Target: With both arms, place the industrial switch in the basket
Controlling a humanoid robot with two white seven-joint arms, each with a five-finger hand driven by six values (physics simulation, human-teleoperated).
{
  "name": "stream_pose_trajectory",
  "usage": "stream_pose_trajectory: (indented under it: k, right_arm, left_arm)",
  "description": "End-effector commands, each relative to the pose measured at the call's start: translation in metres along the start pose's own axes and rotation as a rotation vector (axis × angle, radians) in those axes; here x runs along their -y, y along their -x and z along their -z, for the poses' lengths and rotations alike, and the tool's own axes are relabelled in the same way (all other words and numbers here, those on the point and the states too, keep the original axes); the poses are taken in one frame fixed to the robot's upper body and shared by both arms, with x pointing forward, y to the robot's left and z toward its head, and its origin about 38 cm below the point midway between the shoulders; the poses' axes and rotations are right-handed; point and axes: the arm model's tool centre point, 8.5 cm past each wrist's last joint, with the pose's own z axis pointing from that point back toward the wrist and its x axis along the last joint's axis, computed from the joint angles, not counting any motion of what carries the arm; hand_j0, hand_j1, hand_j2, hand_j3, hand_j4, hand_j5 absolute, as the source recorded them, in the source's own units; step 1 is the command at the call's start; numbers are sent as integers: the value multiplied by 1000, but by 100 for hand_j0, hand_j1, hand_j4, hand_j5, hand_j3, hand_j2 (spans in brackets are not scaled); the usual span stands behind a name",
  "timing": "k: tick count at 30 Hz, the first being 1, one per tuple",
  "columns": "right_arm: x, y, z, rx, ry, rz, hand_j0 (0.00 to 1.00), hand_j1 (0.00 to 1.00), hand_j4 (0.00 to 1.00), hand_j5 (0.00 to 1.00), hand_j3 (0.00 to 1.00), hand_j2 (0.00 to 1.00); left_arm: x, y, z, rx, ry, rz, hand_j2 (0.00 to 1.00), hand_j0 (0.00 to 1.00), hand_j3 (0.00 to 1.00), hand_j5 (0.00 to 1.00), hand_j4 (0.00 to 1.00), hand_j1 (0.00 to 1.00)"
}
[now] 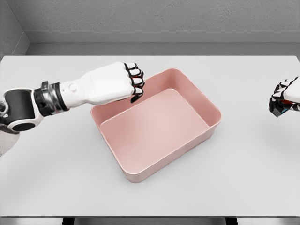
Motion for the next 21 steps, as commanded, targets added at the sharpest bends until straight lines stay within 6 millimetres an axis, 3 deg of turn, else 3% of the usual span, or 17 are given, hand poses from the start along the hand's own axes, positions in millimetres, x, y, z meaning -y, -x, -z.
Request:
stream_pose_trajectory:
  k: [1, 10, 14, 17, 19, 20, 21]
  right_arm:
    - [-1, -1, 3, 8, 10, 9, 48, 48, 48, 48, 48, 48]
    - [3, -6, 12, 36, 53, 16, 48, 48, 48, 48, 48, 48]
    - [6, -6, 13, 40, 67, 14, 48, 48, 48, 48, 48, 48]
    - [13, -7, 16, 46, 96, 10, 48, 48, 48, 48, 48, 48]
    - [15, -7, 16, 45, 103, 7, 48, 48, 48, 48, 48, 48]
    - [15, -8, 18, 50, 106, 10, 48, 48, 48, 48, 48, 48]
    - [15, -9, 19, 52, 108, 11, 48, 48, 48, 48, 48, 48]
  left_arm:
    - [0, -9, 13, 26, -34, -25, 15, 15, 15, 15, 15, 15]
    - [6, -31, 40, 95, -57, -62, 15, 15, 15, 15, 15, 15]
    - [10, -34, 42, 101, -34, -67, 26, 26, 26, 26, 26, 26]
    - [19, -33, 44, 94, 34, -6, 40, 40, 40, 40, 40, 40]
    - [26, -35, 45, 108, 108, 12, 65, 65, 65, 65, 65, 65]
    - [25, -34, 45, 108, 109, 16, 68, 68, 68, 68, 68, 68]
    - [25, -35, 45, 111, 115, 18, 80, 80, 80, 80, 80, 80]
